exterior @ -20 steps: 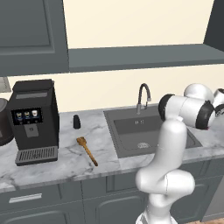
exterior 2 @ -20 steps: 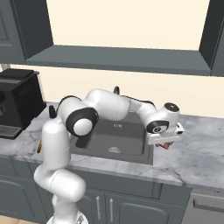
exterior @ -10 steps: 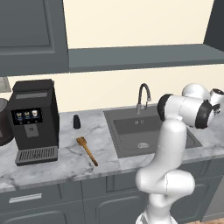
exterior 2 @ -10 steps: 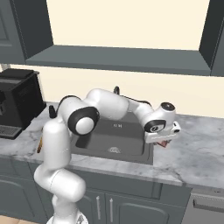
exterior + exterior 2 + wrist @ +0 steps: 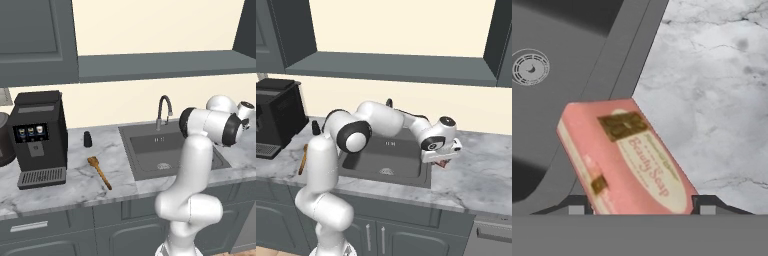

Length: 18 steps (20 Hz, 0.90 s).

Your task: Open the cabinet. Pick the bar soap and place it next to the sink. Then close the cabinet.

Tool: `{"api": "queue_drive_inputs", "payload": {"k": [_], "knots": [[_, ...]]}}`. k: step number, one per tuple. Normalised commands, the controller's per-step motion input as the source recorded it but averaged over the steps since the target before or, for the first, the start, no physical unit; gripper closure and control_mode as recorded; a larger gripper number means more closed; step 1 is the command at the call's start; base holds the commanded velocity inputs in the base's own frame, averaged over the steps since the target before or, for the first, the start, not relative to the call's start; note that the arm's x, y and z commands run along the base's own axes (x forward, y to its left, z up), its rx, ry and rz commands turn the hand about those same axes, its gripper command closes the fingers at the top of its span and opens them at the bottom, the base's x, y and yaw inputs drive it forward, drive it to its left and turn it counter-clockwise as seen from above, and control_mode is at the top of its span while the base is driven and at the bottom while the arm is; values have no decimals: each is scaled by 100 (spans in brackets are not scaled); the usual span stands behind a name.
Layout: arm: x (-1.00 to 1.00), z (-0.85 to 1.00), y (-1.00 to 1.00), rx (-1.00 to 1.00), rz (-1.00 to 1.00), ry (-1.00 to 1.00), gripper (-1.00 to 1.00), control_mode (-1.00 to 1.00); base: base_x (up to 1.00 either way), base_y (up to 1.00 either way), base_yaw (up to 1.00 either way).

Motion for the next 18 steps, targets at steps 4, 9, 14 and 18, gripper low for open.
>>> {"api": "queue_drive_inputs", "payload": {"k": [4, 9, 14, 18], "knots": [[0, 0, 0, 0, 0, 0, -100, -100, 0, 0, 0], [0, 0, 0, 0, 0, 0, -100, -100, 0, 0, 0], [0, 0, 0, 0, 0, -2, -100, -100, 0, 0, 0], [-45, 36, 0, 0, 0, -17, -100, -100, 0, 0, 0]]}}
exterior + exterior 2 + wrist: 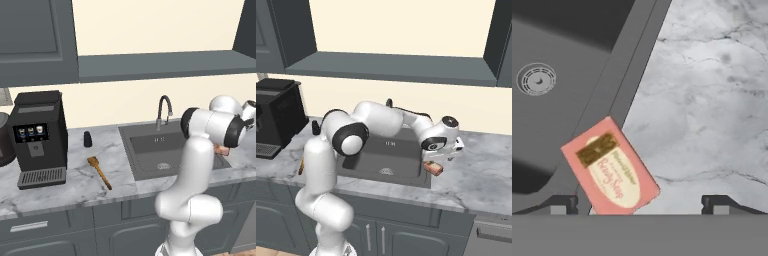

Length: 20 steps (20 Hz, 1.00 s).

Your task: Open the cabinet. Pick the bar soap and place it next to the sink. Then close the cabinet.

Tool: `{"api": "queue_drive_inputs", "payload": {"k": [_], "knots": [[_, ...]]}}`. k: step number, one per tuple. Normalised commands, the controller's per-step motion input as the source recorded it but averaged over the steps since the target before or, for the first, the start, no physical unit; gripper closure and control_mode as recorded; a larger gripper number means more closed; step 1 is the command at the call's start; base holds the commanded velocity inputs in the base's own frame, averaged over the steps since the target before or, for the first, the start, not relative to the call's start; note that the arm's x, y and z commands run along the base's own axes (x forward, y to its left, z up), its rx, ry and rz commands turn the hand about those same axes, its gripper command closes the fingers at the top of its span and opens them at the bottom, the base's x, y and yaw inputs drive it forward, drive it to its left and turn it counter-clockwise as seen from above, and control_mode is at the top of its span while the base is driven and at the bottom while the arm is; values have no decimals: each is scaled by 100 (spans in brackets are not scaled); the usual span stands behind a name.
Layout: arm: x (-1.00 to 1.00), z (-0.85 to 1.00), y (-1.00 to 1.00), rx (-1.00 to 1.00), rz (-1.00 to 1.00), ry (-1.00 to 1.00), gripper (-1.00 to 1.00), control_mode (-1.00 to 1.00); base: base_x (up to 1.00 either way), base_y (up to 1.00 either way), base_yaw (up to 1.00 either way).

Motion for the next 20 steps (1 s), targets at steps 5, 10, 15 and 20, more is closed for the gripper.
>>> {"api": "queue_drive_inputs", "payload": {"k": [5, 10, 15, 20], "knots": [[-92, 55, 7, 0, 0, -24, -100, -100, 0, 0, 0], [-91, 50, 56, 0, 0, -18, -100, -100, 0, 0, 0], [-66, 56, 86, 0, -1, -11, -100, -100, 0, 0, 0], [-24, 27, 97, 0, -17, 10, -100, -100, 0, 0, 0]]}}
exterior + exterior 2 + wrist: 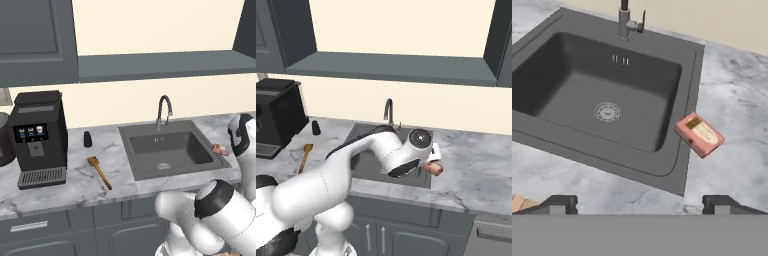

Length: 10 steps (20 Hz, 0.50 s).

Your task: Open the cabinet. Pick the bar soap and place it next to the sink. Then close the cabinet.

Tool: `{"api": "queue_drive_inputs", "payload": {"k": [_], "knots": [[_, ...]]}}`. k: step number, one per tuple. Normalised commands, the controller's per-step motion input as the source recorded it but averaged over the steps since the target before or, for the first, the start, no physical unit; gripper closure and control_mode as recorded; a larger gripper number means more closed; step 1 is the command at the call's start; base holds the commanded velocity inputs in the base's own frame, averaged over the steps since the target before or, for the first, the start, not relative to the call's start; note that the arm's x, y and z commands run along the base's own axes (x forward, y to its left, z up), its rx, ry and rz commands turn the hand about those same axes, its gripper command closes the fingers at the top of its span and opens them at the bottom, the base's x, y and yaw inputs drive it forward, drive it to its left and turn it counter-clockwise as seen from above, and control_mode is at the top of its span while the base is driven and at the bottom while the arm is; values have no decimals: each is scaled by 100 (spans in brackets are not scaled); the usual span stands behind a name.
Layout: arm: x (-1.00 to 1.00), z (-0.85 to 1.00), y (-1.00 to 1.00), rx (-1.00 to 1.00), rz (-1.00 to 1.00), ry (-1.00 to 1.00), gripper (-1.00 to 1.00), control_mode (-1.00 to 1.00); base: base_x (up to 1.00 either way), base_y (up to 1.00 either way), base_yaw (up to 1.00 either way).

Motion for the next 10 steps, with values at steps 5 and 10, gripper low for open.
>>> {"api": "queue_drive_inputs", "payload": {"k": [5, 10], "knots": [[-25, 58, 55, 0, -21, 38, -100, -100, 0, 0, 0], [-53, 50, 48, 1, -16, 30, -100, -100, 0, 0, 0]]}}
